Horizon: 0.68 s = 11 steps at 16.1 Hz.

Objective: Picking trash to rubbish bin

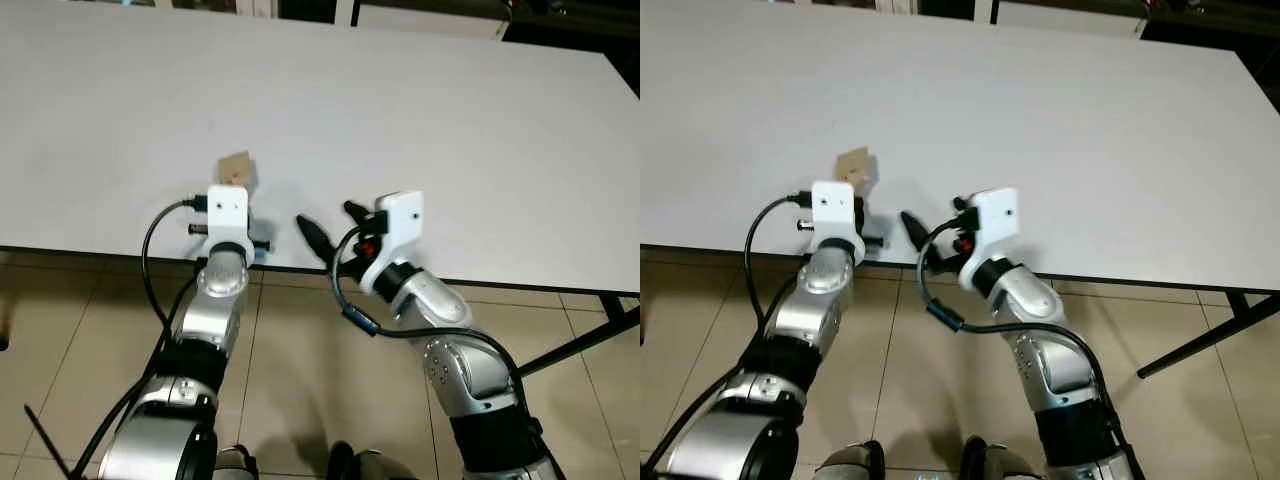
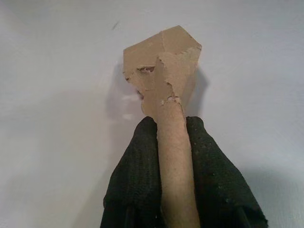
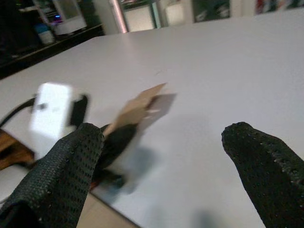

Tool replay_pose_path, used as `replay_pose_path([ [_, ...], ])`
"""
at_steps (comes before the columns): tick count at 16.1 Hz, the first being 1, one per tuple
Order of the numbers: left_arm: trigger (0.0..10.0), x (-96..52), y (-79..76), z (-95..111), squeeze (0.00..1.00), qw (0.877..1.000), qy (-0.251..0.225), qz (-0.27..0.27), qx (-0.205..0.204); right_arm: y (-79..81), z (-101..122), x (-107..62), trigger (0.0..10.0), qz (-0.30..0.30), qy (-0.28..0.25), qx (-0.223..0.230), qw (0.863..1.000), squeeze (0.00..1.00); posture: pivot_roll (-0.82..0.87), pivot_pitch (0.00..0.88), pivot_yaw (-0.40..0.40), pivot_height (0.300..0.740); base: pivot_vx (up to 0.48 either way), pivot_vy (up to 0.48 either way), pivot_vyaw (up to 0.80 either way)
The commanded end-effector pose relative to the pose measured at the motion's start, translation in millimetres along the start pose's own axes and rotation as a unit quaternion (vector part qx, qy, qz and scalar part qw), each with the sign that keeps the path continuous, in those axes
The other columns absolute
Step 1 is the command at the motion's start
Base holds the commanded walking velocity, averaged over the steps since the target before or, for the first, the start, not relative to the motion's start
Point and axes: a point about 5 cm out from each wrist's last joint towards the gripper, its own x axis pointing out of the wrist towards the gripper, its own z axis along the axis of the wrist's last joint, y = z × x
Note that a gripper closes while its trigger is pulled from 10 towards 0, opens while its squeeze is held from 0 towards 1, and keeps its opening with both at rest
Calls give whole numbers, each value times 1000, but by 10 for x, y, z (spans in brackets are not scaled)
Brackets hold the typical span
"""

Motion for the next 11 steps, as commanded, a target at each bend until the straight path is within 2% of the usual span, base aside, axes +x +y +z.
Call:
replay_pose_path([
  [1, 10000, -6, -9, 63, 0, 1000, -19, 1, 5, -51, 9, -9, 10000, -16, -5, -2, 1000, 0, -17, 78, -72, 740, 0, 0, 0],
  [4, 10000, -37, 63, 349, 0, 994, -106, 10, 16, -202, 1, 58, 10000, -74, -26, -8, 997, 0, 0, 58, -84, 740, 0, 0, 0],
  [7, 10000, -53, 60, 479, 0, 989, -143, 5, 31, -241, 2, 69, 10000, -86, -33, -10, 996, 0, -2, 56, -83, 740, 0, 0, 0],
  [11, 10000, -126, 3, 632, 0, 980, -193, -25, 47, -359, 24, 73, 10000, -129, -46, -39, 990, 0, -3, 50, -80, 740, 0, 0, 0],
])
